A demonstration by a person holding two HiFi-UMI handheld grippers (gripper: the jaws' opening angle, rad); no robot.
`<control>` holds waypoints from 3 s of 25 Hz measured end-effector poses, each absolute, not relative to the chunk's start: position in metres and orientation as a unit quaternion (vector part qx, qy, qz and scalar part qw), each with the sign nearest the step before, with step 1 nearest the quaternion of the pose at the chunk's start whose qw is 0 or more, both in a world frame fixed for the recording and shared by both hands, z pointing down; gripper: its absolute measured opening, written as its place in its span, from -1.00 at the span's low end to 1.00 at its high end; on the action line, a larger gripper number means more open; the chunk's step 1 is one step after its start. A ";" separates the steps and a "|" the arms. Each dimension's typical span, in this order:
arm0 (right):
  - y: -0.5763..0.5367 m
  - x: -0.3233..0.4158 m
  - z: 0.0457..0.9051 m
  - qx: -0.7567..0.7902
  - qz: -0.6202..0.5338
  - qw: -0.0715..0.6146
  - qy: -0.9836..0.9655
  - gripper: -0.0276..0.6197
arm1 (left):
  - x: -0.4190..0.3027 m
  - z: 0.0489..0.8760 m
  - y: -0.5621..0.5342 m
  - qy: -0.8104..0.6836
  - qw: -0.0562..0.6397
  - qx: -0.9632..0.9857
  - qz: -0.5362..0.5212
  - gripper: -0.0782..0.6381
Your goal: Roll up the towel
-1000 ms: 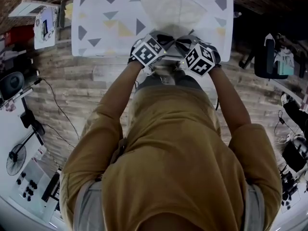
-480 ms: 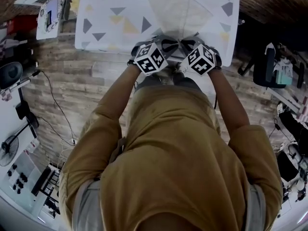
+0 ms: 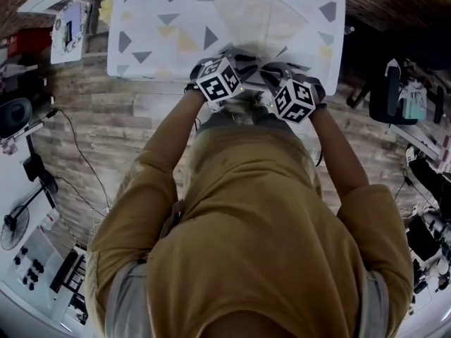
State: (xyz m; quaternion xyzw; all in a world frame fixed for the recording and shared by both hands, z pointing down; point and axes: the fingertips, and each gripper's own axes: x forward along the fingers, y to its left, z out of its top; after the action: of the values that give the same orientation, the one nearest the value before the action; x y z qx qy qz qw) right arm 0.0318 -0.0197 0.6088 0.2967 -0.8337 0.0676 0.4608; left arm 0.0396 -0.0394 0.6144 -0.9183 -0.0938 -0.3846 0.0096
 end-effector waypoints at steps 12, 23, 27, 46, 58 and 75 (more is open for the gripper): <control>-0.032 0.038 0.614 0.323 0.122 0.448 -0.825 -0.82 | 0.037 0.616 -0.037 -0.091 0.013 -0.918 -0.386 -0.53; -0.047 0.042 0.621 0.355 0.149 0.444 -0.809 -0.81 | 0.036 0.617 -0.035 -0.088 0.028 -0.921 -0.379 -0.53; -0.048 0.044 0.622 0.356 0.158 0.441 -0.809 -0.81 | 0.034 0.607 -0.032 -0.091 0.059 -0.923 -0.370 -0.53; -0.054 0.058 0.615 0.390 0.262 0.368 -0.803 -0.82 | 0.024 0.636 -0.023 -0.211 0.328 -0.816 -0.427 -0.36; -0.025 0.051 0.605 0.359 0.136 0.433 -0.815 -0.81 | 0.029 0.622 -0.032 -0.157 0.224 -0.868 -0.414 -0.55; -0.039 0.029 0.600 0.296 -0.093 0.518 -0.797 -0.37 | 0.032 0.586 -0.031 -0.135 0.102 -0.912 -0.374 -0.55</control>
State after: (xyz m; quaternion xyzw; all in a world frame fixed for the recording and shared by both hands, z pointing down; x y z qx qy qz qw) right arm 0.0291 -0.0389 0.6004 0.2958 -0.7969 -0.0931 0.5184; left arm 0.0318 -0.0306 0.5861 -0.9119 -0.1350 -0.3737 0.1023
